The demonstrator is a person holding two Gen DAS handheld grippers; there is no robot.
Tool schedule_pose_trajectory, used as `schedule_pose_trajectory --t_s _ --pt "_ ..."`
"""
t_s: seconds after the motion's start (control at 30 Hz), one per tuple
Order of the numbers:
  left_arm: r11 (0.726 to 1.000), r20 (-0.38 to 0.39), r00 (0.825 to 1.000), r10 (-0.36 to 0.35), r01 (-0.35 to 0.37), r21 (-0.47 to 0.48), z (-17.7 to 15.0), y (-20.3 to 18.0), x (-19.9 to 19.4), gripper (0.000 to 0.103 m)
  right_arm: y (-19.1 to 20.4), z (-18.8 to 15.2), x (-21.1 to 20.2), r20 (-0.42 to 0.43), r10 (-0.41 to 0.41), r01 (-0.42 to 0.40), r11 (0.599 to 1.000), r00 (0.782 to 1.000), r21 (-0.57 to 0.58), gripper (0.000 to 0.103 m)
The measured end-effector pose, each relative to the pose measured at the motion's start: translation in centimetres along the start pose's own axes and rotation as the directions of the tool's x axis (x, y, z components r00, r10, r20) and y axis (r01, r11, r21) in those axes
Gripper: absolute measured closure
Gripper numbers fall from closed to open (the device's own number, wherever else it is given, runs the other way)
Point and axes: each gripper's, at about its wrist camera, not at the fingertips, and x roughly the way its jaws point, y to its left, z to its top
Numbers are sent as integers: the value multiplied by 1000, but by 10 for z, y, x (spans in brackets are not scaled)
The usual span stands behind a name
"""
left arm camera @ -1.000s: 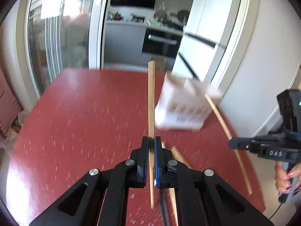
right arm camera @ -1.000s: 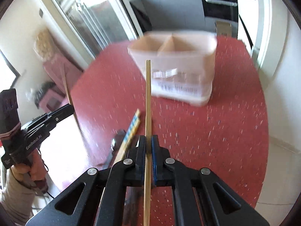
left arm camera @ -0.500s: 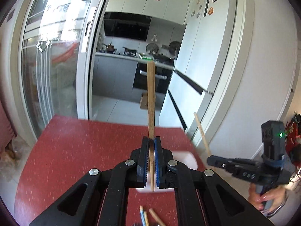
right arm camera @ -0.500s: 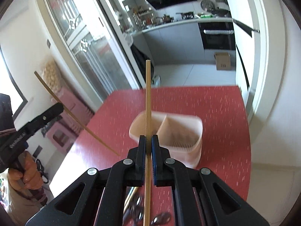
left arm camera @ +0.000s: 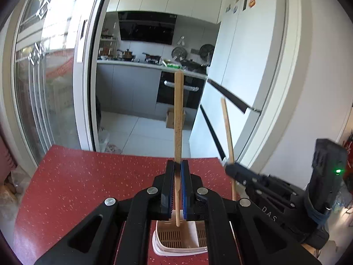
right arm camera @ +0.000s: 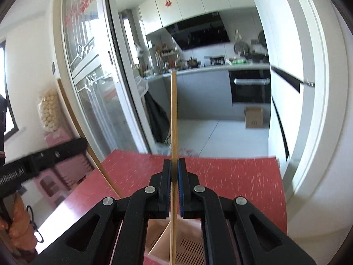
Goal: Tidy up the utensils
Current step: 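Lift both held chopsticks and carry them over the pink utensil holder, then open the left tool to drop its chopstick into the holder while the right tool releases its chopstick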
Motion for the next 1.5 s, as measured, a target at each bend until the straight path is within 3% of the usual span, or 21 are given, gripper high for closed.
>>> schedule_pose_trajectory --t_s 0.33,0.63,0.9,1.2,1.3,1.37,1.43,1.5 --pt "999 -93 995 34 -33 12 -37 2 49 68 6 -44 34 36 -46 50 994 998 -99 97" --pt "992 -90 990 111 -106 65 -57 -1 58 67 15 -76 35 24 -62 66 975 998 -214 96" --pt "981 -87 979 183 -176 82 -70 5 46 67 9 -77 38 -41 -41 33 984 998 -172 95" --pt "980 -96 976 197 -193 44 -93 15 7 67 4 -82 50 -162 -25 1 989 986 -148 93" --pt "979 -112 973 201 -199 34 -108 20 -7 67 1 -82 47 -166 -2 -18 993 986 -119 93" --pt "979 -116 972 203 -202 19 -116 23 -14 67 -1 -76 42 -154 0 -16 994 988 -106 84" --pt "980 -129 972 194 -197 -8 -124 27 -20 67 -2 -69 36 -139 -6 -8 995 990 -99 62" --pt "981 -141 973 185 -191 -36 -133 32 -26 65 -4 -65 30 -134 -4 -6 997 991 -76 62"
